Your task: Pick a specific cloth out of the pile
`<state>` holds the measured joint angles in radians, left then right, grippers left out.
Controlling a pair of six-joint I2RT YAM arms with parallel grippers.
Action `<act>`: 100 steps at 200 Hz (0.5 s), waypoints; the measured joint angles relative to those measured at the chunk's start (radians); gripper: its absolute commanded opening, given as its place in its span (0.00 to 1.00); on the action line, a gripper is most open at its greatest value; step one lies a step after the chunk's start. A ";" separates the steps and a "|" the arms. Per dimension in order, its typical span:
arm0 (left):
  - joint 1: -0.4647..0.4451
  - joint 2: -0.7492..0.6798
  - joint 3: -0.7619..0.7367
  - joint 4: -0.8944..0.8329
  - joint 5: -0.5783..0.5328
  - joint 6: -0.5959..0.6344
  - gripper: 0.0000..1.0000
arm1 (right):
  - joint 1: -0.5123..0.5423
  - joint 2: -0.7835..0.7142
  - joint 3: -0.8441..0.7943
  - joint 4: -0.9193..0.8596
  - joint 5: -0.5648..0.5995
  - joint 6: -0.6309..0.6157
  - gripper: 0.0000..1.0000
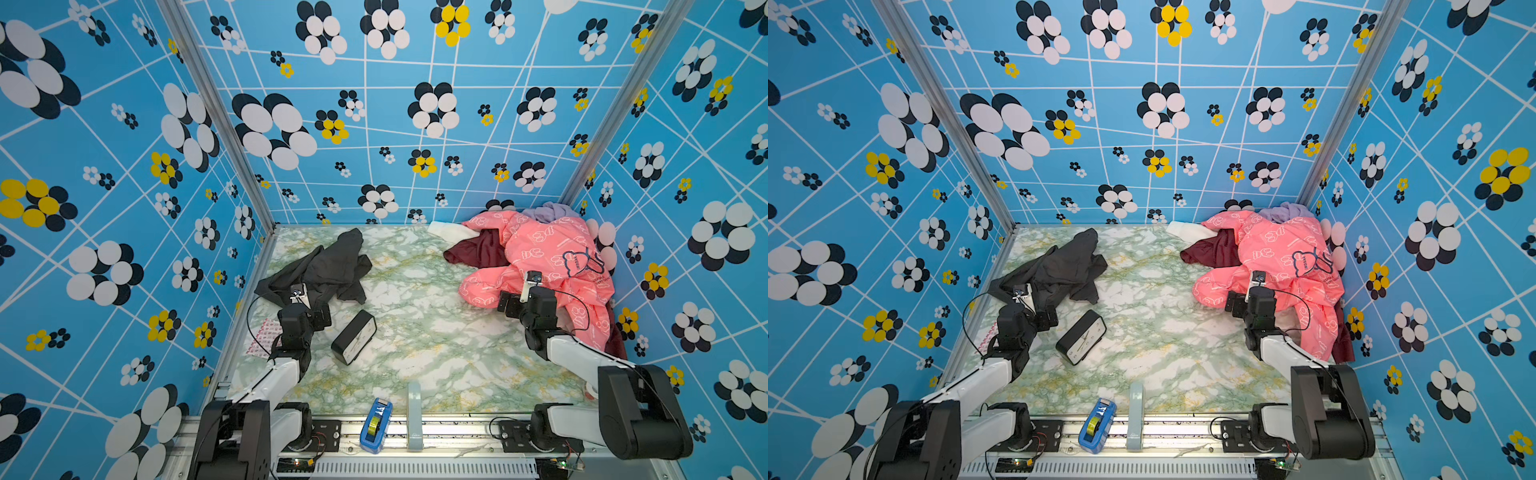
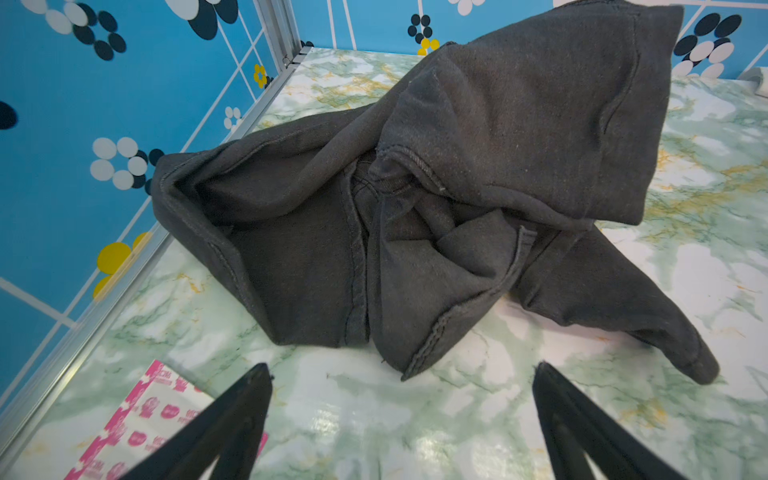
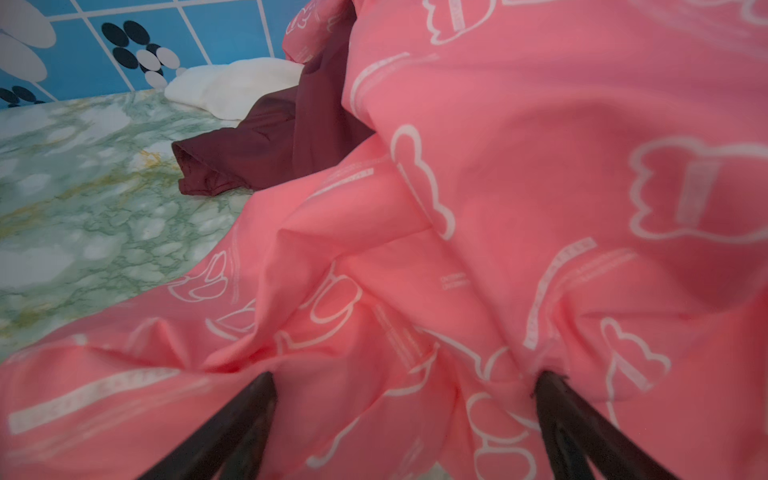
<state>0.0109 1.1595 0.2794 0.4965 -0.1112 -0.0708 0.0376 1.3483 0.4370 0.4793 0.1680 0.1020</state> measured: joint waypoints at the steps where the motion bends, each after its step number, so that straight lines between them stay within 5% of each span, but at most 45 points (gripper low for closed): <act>1: 0.001 0.006 0.000 0.006 0.003 0.003 0.99 | 0.000 0.006 -0.001 0.008 0.001 -0.002 0.99; 100: 0.055 0.150 0.018 0.290 0.189 0.019 0.99 | -0.031 0.192 -0.090 0.427 -0.014 -0.040 0.99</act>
<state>0.0654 1.3090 0.2974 0.7864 0.0780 -0.0517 0.0067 1.5402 0.3470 0.9062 0.1535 0.0616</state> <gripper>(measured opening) 0.992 0.992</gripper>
